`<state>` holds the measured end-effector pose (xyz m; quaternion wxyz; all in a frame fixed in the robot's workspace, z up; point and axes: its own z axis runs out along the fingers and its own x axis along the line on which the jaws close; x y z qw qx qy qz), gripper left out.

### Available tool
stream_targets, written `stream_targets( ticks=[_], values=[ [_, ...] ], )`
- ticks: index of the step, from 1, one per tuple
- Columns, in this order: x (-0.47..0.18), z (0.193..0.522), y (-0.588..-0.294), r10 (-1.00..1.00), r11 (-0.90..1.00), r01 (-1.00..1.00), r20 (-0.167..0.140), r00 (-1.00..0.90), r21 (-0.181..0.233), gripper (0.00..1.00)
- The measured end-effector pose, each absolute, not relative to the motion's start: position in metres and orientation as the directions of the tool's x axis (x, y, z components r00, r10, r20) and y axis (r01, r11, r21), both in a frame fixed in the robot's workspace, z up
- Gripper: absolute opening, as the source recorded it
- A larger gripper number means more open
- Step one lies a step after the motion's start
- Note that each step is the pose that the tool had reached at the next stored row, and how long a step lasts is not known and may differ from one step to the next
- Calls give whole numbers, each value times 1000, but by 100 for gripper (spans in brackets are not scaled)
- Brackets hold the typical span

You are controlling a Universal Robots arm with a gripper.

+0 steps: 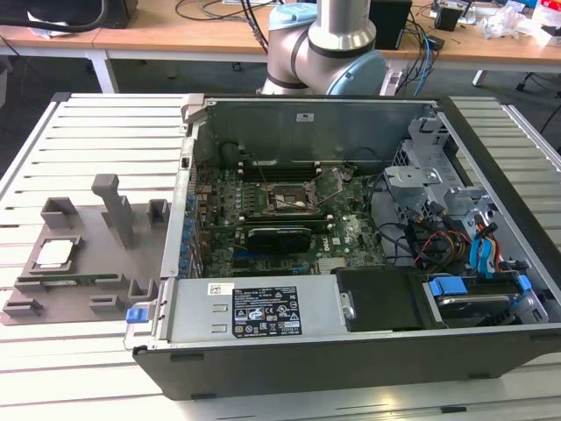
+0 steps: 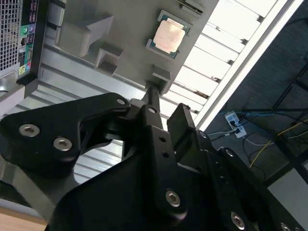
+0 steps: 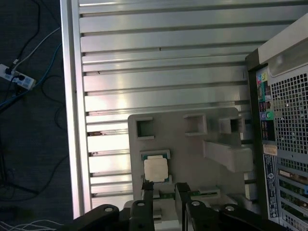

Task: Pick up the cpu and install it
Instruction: 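Pick up the cpu and move it towards the insertion slot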

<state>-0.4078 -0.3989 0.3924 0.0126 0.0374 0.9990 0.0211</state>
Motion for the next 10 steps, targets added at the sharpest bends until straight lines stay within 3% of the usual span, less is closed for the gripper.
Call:
stream_targets(
  ticks=[1,4,10],
  values=[
    [-408,392,-399,75,996,74,-24,-997,43,42],
    [-408,392,-399,75,996,74,-24,-997,43,66],
    [-408,391,-399,75,996,74,-23,-997,43,66]
  ],
)
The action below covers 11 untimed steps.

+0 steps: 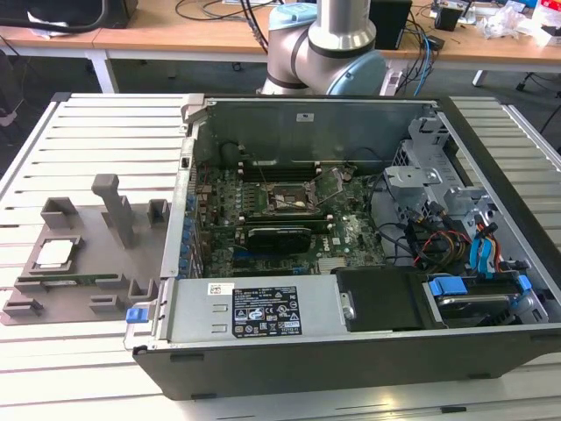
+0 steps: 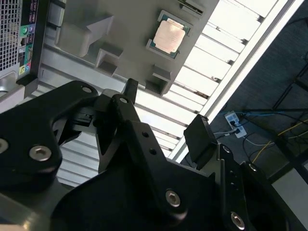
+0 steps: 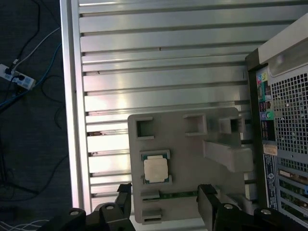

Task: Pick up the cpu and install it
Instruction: 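Pick up the cpu and move it towards the insertion slot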

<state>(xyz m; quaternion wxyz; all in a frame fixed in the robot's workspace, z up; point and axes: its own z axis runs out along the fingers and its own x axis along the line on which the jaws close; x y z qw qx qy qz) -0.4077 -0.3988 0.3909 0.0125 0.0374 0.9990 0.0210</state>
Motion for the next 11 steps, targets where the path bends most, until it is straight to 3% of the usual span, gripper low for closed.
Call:
stream_targets(
  ticks=[11],
  values=[
    [-408,381,-399,75,996,74,-24,-997,43,66]
  ],
)
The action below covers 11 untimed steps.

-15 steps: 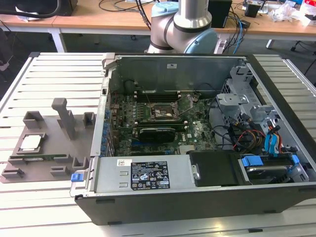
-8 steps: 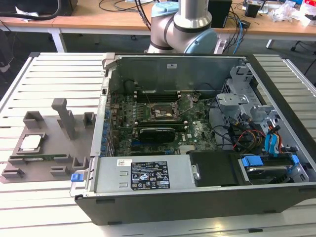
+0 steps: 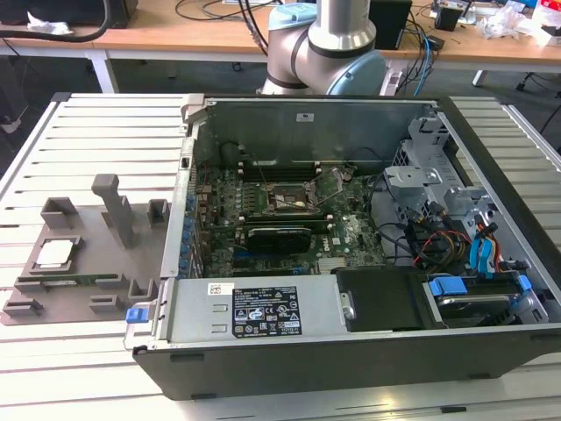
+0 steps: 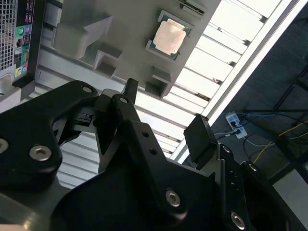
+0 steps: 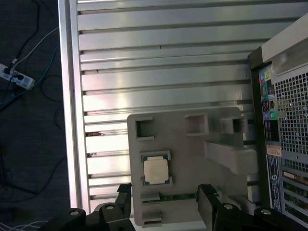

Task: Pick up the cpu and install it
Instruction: 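Pick up the cpu and move it towards the insertion slot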

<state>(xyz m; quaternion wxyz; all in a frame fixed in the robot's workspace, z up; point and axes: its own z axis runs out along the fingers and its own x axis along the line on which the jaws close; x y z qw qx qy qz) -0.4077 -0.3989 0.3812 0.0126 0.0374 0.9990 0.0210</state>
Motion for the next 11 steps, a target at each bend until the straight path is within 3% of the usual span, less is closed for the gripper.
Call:
stream_targets(
  ticks=[11],
  values=[
    [-408,374,-399,75,996,74,-24,-997,43,66]
  ],
)
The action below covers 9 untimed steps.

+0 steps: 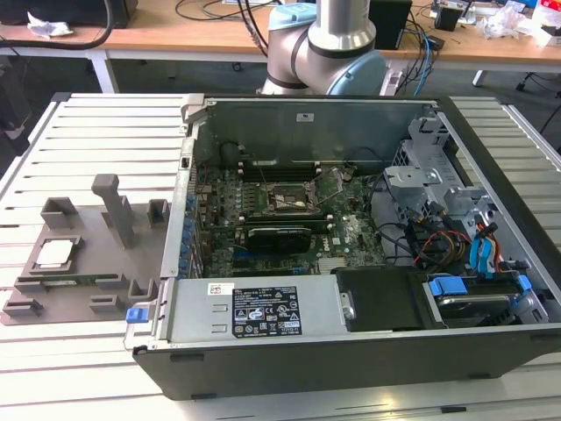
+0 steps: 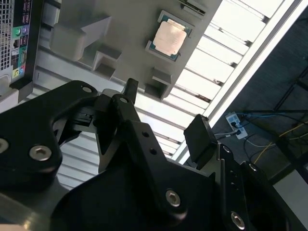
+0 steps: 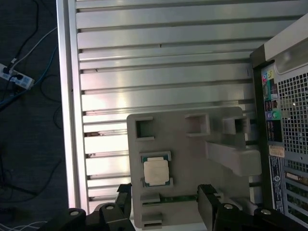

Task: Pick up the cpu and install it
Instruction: 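Pick up the cpu and move it towards the insertion slot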

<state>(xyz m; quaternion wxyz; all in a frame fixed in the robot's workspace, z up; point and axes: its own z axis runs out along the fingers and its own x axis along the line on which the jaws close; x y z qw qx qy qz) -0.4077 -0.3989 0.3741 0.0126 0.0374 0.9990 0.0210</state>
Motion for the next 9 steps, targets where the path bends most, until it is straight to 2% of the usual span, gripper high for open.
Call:
stream_targets(
  ticks=[9],
  values=[
    [-408,369,-399,75,996,74,-23,-997,43,66]
  ],
)
